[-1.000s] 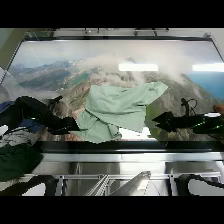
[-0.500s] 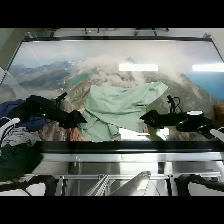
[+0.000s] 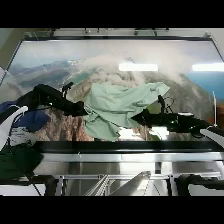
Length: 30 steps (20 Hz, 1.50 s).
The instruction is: Fold the shirts.
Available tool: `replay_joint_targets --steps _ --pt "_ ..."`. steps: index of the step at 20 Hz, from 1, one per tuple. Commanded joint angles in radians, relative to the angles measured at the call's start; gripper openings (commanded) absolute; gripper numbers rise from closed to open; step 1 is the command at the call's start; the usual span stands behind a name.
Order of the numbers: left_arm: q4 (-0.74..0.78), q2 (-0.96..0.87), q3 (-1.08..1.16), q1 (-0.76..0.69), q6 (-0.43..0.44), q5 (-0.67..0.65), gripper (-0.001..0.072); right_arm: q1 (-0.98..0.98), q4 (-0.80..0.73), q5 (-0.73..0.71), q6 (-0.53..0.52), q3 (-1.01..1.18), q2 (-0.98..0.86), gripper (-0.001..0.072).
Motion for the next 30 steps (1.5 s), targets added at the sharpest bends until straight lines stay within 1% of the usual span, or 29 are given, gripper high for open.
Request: replay_joint_targets --steps 1,3,4,5,6,8,9,10,11,12,13,14,17,19,20,21,23,25,26,27,28,29,30 --pt "-0.036 0.095 0.085 0.021 0.014 0.167 0.0026 -0.078 0.357 0.398 -0.222 0.002 0.109 0.0017" --pt "-0.092 0.251 0.165 0.063 0.035 0.282 0.0026 -0.203 0.525 0.594 -0.241 0.025 0.287 0.0017" --pt "-0.133 0.34 0.205 0.084 0.064 0.317 0.0027 -0.274 0.578 0.64 -0.241 0.051 0.402 0.0018" --pt "-0.169 0.44 0.247 0.104 0.089 0.335 0.0027 -0.343 0.612 0.649 -0.237 0.08 0.521 0.0017" --pt "-0.189 0.554 0.292 0.129 0.089 0.319 0.0027 -0.419 0.637 0.628 -0.235 0.121 0.651 0.0018" --pt "-0.189 0.76 0.377 0.183 0.086 0.238 0.0029 -0.568 0.618 0.485 -0.176 0.213 0.871 0.0018" --pt "-0.189 0.844 0.417 0.215 0.085 0.216 0.003 -0.647 0.565 0.38 -0.138 0.266 0.974 0.0017" --pt "-0.189 0.911 0.459 0.254 0.078 0.212 0.003 -0.719 0.47 0.277 -0.111 0.321 1.06 0.0017" --pt "-0.189 0.954 0.495 0.288 0.071 0.224 0.003 -0.774 0.347 0.184 -0.073 0.375 1.118 0.0016" --pt "-0.189 0.985 0.526 0.32 0.071 0.249 0.0029 -0.817 0.2 0.105 -0.013 0.43 1.159 0.0016" --pt "-0.189 0.999 0.541 0.345 0.066 0.261 0.003 -0.845 0.091 0.07 0.03 0.47 1.173 0.0016" --pt "-0.189 1.002 0.536 0.361 0.066 0.261 0.003 -0.859 0.051 0.069 0.052 0.484 1.166 0.0016" --pt "-0.189 0.932 0.414 0.369 0.048 0.271 0.003 -0.856 -0.006 0.138 0.1 0.461 1.044 0.0016" --pt "-0.187 0.847 0.278 0.334 0.043 0.257 0.003 -0.791 -0.026 0.153 0.084 0.406 0.92 0.0017" --pt "-0.18 0.794 0.195 0.315 0.045 0.226 0.003 -0.724 -0.048 0.134 0.06 0.367 0.84 0.0017" --pt "-0.181 0.736 0.11 0.298 0.047 0.174 0.003 -0.638 -0.09 0.082 0.054 0.327 0.75 0.0017" --pt "-0.18 0.61 -0.024 0.277 0.1 0.059 0.003 -0.46 -0.182 -0.082 0.027 0.281 0.543 0.0017" --pt "-0.181 0.46 -0.107 0.256 0.116 -0.041 0.0034 -0.336 -0.198 -0.229 -0.015 0.291 0.303 0.0017" --pt "-0.181 0.385 -0.127 0.248 0.116 -0.068 0.0095 -0.307 -0.187 -0.265 -0.018 0.313 0.19 0.0019" --pt "-0.182 0.306 -0.137 0.241 0.116 -0.084 0.0324 -0.295 -0.175 -0.257 -0.017 0.352 0.073 0.0103" --pt "-0.181 0.238 -0.134 0.241 0.116 -0.084 0.0391 -0.295 -0.158 -0.223 -0.016 0.392 -0.016 0.026" --pt "-0.182 0.174 -0.12 0.252 0.116 -0.077 0.0446 -0.3 -0.146 -0.172 -0.012 0.433 -0.087 0.0284" --pt "-0.183 0.126 -0.096 0.268 0.116 -0.054 0.058 -0.308 -0.147 -0.125 -0.003 0.466 -0.126 0.0299"
